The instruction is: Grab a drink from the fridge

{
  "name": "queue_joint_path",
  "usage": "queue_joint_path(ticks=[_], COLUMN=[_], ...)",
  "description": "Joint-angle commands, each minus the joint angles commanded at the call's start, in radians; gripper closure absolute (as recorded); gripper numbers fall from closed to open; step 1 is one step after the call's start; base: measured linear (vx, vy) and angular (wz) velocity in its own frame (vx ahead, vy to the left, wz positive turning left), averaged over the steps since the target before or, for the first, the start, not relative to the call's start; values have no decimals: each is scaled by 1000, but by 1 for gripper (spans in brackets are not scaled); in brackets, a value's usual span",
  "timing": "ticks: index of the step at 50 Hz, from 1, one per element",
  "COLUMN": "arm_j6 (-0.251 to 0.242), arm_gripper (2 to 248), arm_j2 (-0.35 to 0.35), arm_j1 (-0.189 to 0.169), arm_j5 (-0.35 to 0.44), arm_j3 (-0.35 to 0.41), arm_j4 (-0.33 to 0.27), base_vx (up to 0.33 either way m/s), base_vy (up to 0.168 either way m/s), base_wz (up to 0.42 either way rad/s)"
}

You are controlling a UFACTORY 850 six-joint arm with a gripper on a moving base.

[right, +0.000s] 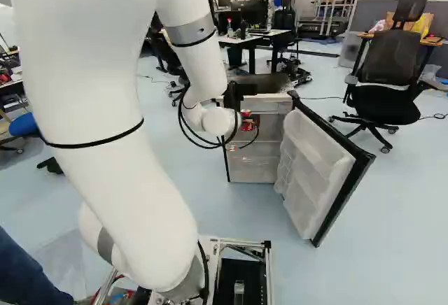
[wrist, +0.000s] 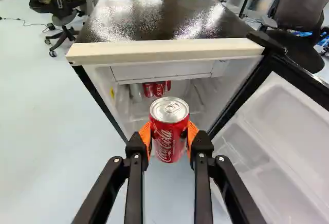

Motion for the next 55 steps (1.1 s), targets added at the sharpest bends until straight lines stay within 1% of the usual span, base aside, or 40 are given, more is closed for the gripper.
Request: queue_joint_path(ticks=[27, 55], arm_j6=[0, 0], arm_gripper=[158, 158], arm_j2=[44, 83], arm_j1=[11, 22], arm_j5=[-92, -96], arm_j3=[-28, -62], arm_j4=[0, 0], base_vx=[0, 0], base_vy=[0, 0], base_wz=[0, 0])
